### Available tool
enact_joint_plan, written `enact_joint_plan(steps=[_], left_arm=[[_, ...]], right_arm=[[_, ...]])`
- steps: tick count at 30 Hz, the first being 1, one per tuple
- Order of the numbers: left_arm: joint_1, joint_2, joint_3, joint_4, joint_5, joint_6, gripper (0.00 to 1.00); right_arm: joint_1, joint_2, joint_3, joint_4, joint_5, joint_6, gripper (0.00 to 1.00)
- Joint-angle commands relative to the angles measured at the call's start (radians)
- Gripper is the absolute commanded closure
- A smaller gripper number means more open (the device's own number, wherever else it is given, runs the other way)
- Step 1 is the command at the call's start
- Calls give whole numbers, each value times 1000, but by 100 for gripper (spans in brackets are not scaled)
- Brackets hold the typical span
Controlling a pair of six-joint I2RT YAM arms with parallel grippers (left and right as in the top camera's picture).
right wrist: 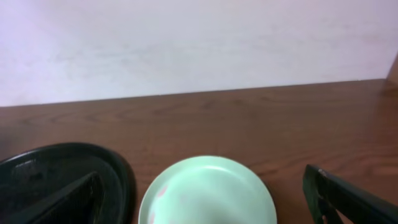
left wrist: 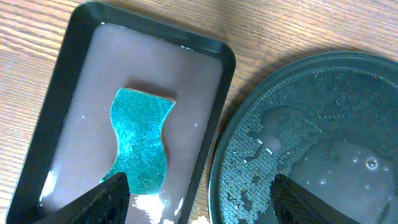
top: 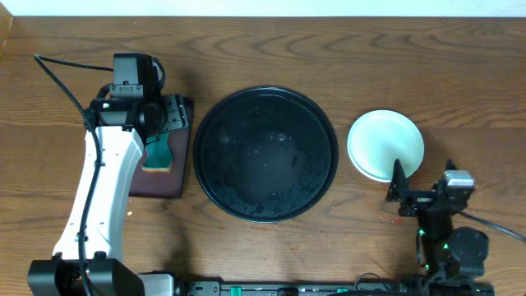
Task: Clean dirty plates on tray and stack at the side
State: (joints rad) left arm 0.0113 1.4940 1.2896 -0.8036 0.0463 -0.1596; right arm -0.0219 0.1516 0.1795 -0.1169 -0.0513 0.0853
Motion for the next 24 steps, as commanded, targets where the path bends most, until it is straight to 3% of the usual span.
enact_joint_plan(steps=[1, 8, 24], left_arm=[[3, 4, 10, 1, -5, 2, 27], [3, 4, 10, 1, -5, 2, 27], [3, 4, 10, 1, -5, 2, 27]], right_arm=[[11, -56, -76, 38, 17, -12, 1], [11, -126, -174, 42, 17, -12, 1], [11, -127, -174, 46, 17, -12, 1]])
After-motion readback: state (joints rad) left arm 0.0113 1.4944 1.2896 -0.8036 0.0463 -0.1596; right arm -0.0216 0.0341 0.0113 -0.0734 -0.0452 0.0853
